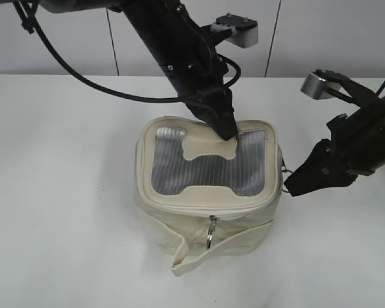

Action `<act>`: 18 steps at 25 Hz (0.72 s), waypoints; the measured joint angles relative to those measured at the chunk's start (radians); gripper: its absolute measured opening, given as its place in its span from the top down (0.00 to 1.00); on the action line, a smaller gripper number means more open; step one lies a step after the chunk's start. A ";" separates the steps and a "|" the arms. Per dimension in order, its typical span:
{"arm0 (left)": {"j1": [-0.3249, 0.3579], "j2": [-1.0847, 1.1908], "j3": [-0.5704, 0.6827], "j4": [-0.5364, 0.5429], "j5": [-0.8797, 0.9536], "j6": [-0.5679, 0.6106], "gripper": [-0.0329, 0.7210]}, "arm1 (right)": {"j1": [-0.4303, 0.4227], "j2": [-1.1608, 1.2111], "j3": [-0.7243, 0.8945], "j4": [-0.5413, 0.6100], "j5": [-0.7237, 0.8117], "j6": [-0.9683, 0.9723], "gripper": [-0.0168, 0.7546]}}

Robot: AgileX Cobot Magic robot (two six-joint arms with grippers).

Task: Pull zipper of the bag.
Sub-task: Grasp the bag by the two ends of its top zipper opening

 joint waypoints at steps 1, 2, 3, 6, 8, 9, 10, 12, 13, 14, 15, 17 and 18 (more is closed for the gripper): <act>0.000 0.000 0.000 0.001 -0.003 -0.004 0.90 | 0.000 -0.001 0.000 -0.001 0.008 0.003 0.97; -0.001 0.000 0.000 0.001 -0.005 -0.007 0.90 | 0.000 -0.002 0.000 -0.004 0.021 0.008 0.97; -0.001 0.000 0.000 0.001 -0.005 -0.008 0.90 | 0.003 -0.003 0.000 -0.009 0.027 0.013 0.97; -0.002 0.000 0.000 0.003 -0.005 -0.012 0.90 | 0.034 -0.003 0.000 -0.052 0.030 0.043 0.97; -0.002 0.000 0.000 0.003 -0.006 -0.012 0.90 | 0.069 -0.006 0.000 -0.092 0.030 0.074 0.97; -0.002 0.000 0.000 0.004 -0.006 -0.012 0.90 | 0.084 -0.011 0.000 -0.110 0.030 0.091 0.97; -0.002 0.000 0.000 0.004 -0.006 -0.014 0.90 | 0.102 -0.016 0.000 -0.131 0.030 0.109 0.97; -0.002 0.000 0.000 0.004 -0.006 -0.019 0.90 | 0.127 -0.035 0.000 -0.158 0.030 0.140 0.97; -0.002 0.000 0.000 0.004 -0.006 -0.020 0.90 | 0.138 -0.045 0.003 -0.167 0.030 0.147 0.97; -0.002 0.000 0.000 0.004 -0.006 -0.023 0.90 | 0.147 -0.059 0.006 -0.176 0.032 0.158 0.97; -0.001 0.000 0.000 0.004 -0.006 -0.024 0.90 | 0.156 -0.072 0.008 -0.181 0.032 0.170 0.97; 0.003 0.000 0.000 0.002 -0.005 -0.025 0.90 | 0.177 -0.095 0.017 -0.188 0.032 0.186 0.97; 0.006 0.000 0.000 0.000 -0.004 -0.026 0.90 | 0.192 -0.103 0.020 -0.192 0.032 0.193 0.97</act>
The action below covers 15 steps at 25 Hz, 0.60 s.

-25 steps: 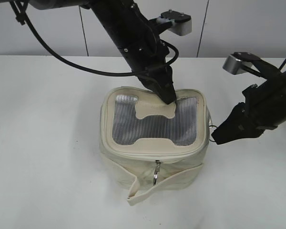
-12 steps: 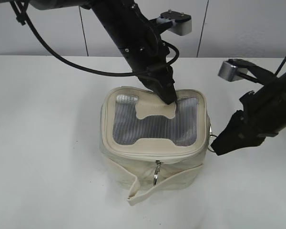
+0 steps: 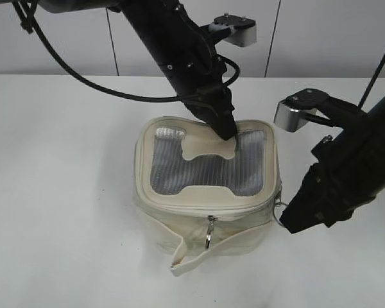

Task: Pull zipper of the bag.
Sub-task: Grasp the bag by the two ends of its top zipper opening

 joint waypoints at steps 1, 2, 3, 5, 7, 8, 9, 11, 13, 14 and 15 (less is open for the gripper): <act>0.002 0.000 0.000 -0.002 0.001 0.000 0.90 | 0.015 -0.005 0.004 -0.002 0.000 0.009 0.97; 0.003 0.000 0.000 -0.005 0.002 -0.001 0.90 | 0.033 -0.006 0.007 -0.005 -0.001 0.015 0.97; 0.003 0.000 0.000 -0.006 0.005 -0.002 0.90 | 0.051 -0.007 0.008 -0.011 -0.002 0.022 0.97; 0.003 0.000 0.000 -0.008 0.010 -0.003 0.90 | 0.082 -0.007 0.008 -0.018 0.000 0.038 0.97; 0.003 0.000 0.000 -0.010 0.019 -0.003 0.90 | 0.115 -0.007 0.008 -0.029 -0.008 0.052 0.97; 0.003 0.000 0.000 -0.011 0.021 -0.003 0.90 | 0.131 -0.007 0.008 -0.034 -0.011 0.055 0.97; 0.003 0.000 0.000 -0.011 0.021 -0.003 0.90 | 0.151 -0.007 0.008 -0.034 -0.012 0.060 0.97; 0.003 0.000 0.000 -0.011 0.018 -0.009 0.90 | 0.191 -0.007 0.010 -0.032 -0.012 0.068 0.97; 0.003 0.000 0.000 -0.011 0.014 -0.019 0.90 | 0.229 -0.004 0.010 -0.031 -0.027 0.083 0.97; 0.003 0.000 0.000 -0.010 0.013 -0.024 0.90 | 0.245 -0.001 0.010 -0.031 -0.038 0.091 0.97; 0.003 0.000 0.000 -0.009 0.013 -0.030 0.90 | 0.258 0.003 0.010 -0.030 -0.053 0.098 0.97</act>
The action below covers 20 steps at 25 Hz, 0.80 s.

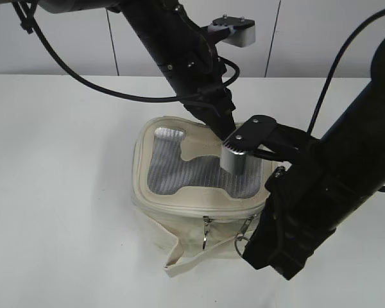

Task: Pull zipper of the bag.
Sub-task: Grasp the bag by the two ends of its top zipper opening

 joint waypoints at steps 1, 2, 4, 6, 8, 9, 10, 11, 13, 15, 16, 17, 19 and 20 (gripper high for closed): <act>0.000 0.000 0.000 0.000 -0.001 -0.005 0.90 | 0.014 0.003 0.000 0.000 -0.016 0.005 0.97; 0.000 0.000 0.000 0.000 -0.001 -0.008 0.90 | 0.028 0.009 0.000 0.000 -0.034 0.012 0.97; 0.000 0.000 0.000 0.001 -0.002 -0.022 0.90 | 0.050 0.019 0.000 0.001 -0.072 0.025 0.97; 0.000 0.000 0.002 0.002 -0.009 -0.039 0.90 | 0.069 0.026 0.000 0.001 -0.106 0.031 0.97; 0.000 0.000 0.005 0.003 -0.015 -0.054 0.90 | 0.080 0.034 0.000 0.002 -0.136 0.035 0.97; 0.000 0.000 0.005 0.003 -0.015 -0.056 0.90 | 0.084 0.038 0.000 0.002 -0.146 0.037 0.97; 0.000 0.000 0.005 0.003 -0.015 -0.056 0.90 | 0.087 0.046 -0.002 0.002 -0.153 0.038 0.97; 0.001 0.000 0.007 0.003 -0.015 -0.056 0.90 | 0.090 0.053 -0.006 0.002 -0.159 0.039 0.97; 0.001 0.000 0.007 0.003 -0.016 -0.057 0.90 | 0.097 0.069 -0.022 0.000 -0.165 0.042 0.97; 0.002 0.000 0.007 0.003 -0.017 -0.058 0.90 | 0.109 0.086 -0.040 -0.001 -0.166 0.042 0.97; 0.002 0.000 0.007 0.003 -0.017 -0.059 0.90 | 0.117 0.094 -0.047 -0.002 -0.167 0.042 0.97; 0.002 0.000 0.007 0.003 -0.017 -0.059 0.90 | 0.125 0.100 -0.053 -0.006 -0.168 0.044 0.97; 0.002 0.000 0.007 0.003 -0.016 -0.059 0.90 | 0.151 0.108 -0.065 -0.014 -0.179 0.044 0.97; 0.002 0.000 0.008 0.003 -0.014 -0.059 0.90 | 0.166 0.112 -0.073 -0.018 -0.183 0.045 0.97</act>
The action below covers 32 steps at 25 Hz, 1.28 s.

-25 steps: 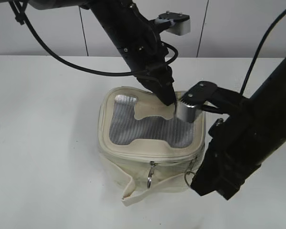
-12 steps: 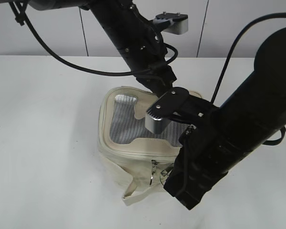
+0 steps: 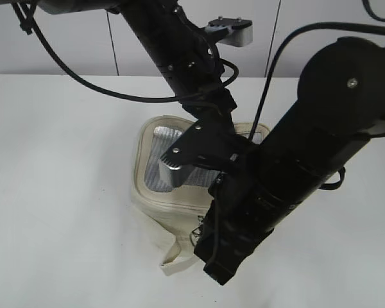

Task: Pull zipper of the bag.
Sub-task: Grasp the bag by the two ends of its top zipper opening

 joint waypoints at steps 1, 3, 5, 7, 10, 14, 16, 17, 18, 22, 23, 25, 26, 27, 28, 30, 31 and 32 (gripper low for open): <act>0.000 0.000 0.000 0.000 0.003 0.000 0.90 | 0.011 0.006 -0.010 -0.004 0.000 0.001 0.97; 0.000 0.000 0.000 0.000 0.013 0.002 0.90 | 0.034 0.020 -0.037 -0.007 0.000 0.001 0.97; 0.000 0.000 0.000 0.001 0.022 0.004 0.90 | 0.044 0.039 -0.062 -0.010 0.009 0.002 0.97; 0.000 0.000 0.000 0.004 0.025 0.006 0.90 | 0.046 0.061 -0.081 -0.011 0.018 0.005 0.97; 0.000 0.000 0.000 0.004 0.026 0.007 0.90 | 0.046 0.071 -0.090 -0.012 0.023 0.009 0.97; 0.000 0.000 0.000 0.004 0.026 0.007 0.90 | 0.046 0.071 -0.091 -0.012 0.026 0.038 0.97; 0.000 0.000 0.000 0.004 0.024 0.007 0.90 | 0.046 0.071 -0.092 -0.012 0.027 0.054 0.94; 0.000 0.000 0.000 0.004 0.021 0.007 0.90 | 0.047 0.071 -0.092 -0.008 0.027 0.058 0.91; 0.000 0.000 0.000 0.004 0.015 0.005 0.90 | 0.049 0.071 -0.092 0.000 0.027 0.059 0.86; 0.002 0.000 0.000 0.003 -0.010 -0.010 0.90 | 0.060 0.043 -0.093 0.022 0.036 0.069 0.60; 0.003 0.000 0.000 0.003 -0.013 -0.013 0.90 | 0.061 0.031 -0.093 0.017 0.040 0.088 0.54; 0.003 0.000 0.000 0.002 -0.019 -0.016 0.90 | 0.061 -0.002 -0.093 -0.035 0.051 0.159 0.48; 0.003 0.000 0.000 0.002 -0.020 -0.017 0.90 | 0.061 -0.015 -0.093 -0.085 0.063 0.198 0.46; 0.003 0.000 0.000 0.002 -0.021 -0.017 0.90 | 0.061 -0.028 -0.094 -0.145 0.081 0.252 0.45; 0.003 0.000 0.000 0.002 -0.022 -0.018 0.90 | 0.061 -0.040 -0.094 -0.210 0.099 0.313 0.44; 0.003 0.000 0.000 0.003 -0.023 -0.019 0.90 | 0.061 -0.058 -0.094 -0.317 0.146 0.420 0.44; 0.003 0.000 0.000 0.003 -0.023 -0.019 0.90 | 0.061 -0.066 -0.094 -0.363 0.170 0.466 0.43; 0.003 0.000 0.000 0.003 -0.023 -0.019 0.90 | 0.061 -0.074 -0.094 -0.392 0.186 0.505 0.43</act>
